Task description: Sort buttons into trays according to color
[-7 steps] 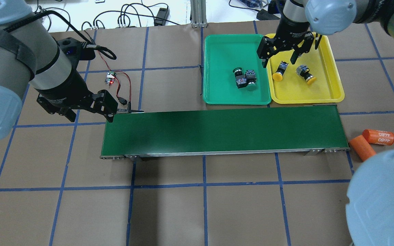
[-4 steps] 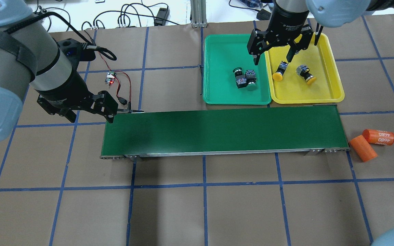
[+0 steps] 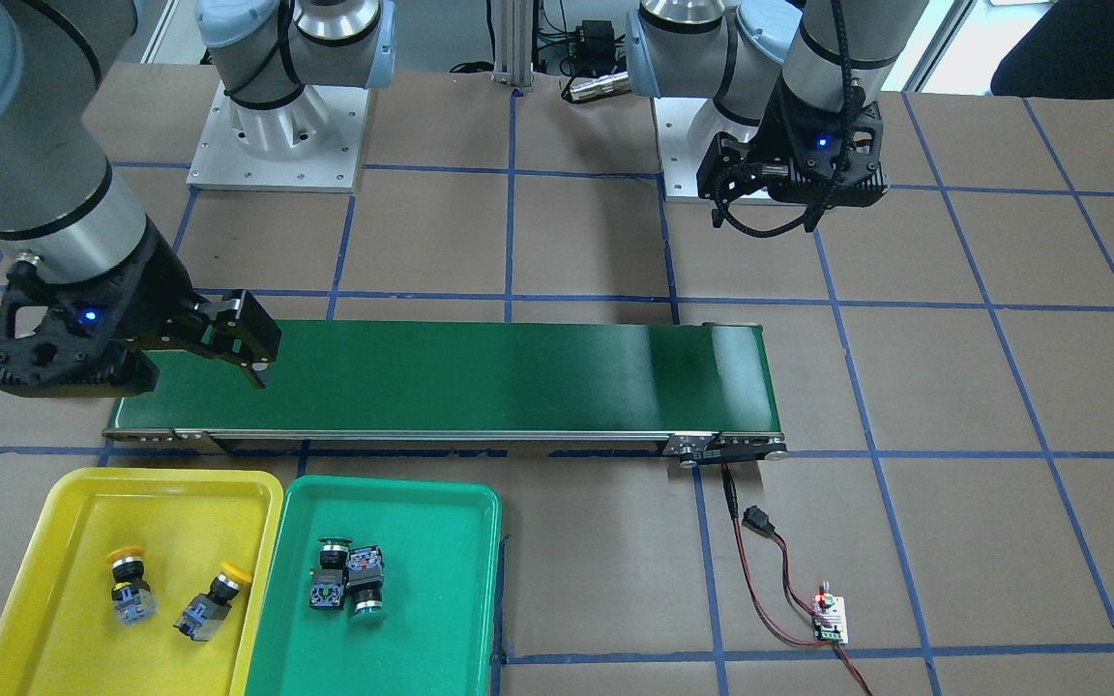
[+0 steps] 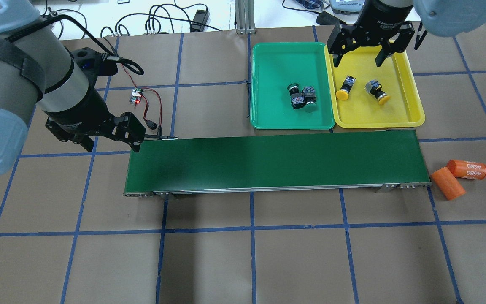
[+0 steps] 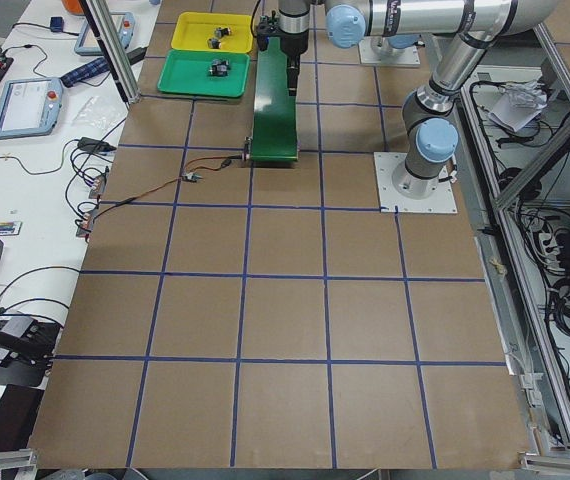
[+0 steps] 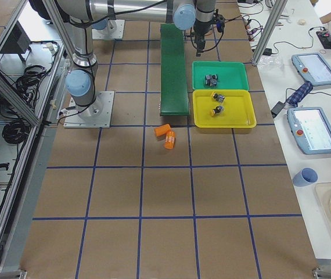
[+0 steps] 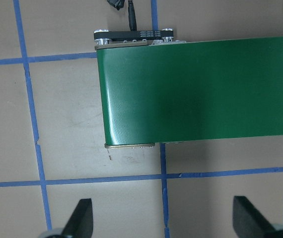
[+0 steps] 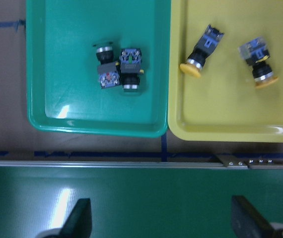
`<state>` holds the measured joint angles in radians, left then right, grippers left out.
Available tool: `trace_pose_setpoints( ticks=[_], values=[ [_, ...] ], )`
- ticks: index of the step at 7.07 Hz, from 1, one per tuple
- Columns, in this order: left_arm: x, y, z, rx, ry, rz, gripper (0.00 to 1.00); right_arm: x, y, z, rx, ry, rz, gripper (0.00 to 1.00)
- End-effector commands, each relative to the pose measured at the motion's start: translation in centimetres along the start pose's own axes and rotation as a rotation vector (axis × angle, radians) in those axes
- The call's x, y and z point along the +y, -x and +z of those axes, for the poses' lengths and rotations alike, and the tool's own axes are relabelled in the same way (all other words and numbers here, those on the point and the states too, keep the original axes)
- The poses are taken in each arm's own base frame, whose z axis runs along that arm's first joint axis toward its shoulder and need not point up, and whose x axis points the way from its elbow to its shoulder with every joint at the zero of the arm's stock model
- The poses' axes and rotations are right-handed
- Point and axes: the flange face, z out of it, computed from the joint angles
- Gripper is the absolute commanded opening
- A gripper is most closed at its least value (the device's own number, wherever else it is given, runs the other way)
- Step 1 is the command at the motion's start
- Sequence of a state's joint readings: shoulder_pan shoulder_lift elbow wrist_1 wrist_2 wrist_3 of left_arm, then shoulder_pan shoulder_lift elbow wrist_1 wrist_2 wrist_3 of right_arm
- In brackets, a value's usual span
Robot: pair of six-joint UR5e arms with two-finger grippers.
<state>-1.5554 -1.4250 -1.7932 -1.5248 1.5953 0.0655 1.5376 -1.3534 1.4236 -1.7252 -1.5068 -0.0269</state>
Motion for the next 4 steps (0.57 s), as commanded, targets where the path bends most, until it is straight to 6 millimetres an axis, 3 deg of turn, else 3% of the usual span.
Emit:
trace_pose_setpoints(
  ticks=[1,3,4],
  values=[
    [0.0,0.0,0.0,0.0,0.0,-0.001,1.0,0.1,-0.7,0.3,0.003,-0.028,0.001,1.0],
    [0.0,0.0,0.1,0.0,0.002,-0.001,1.0,1.4,1.3,-1.9,0.0,-0.063,-0.018,1.0],
    [0.0,0.0,0.0,0.0,0.0,0.0,1.0,2.0,3.7,-2.5,-0.003,-0.071,-0.036,1.0]
  ],
)
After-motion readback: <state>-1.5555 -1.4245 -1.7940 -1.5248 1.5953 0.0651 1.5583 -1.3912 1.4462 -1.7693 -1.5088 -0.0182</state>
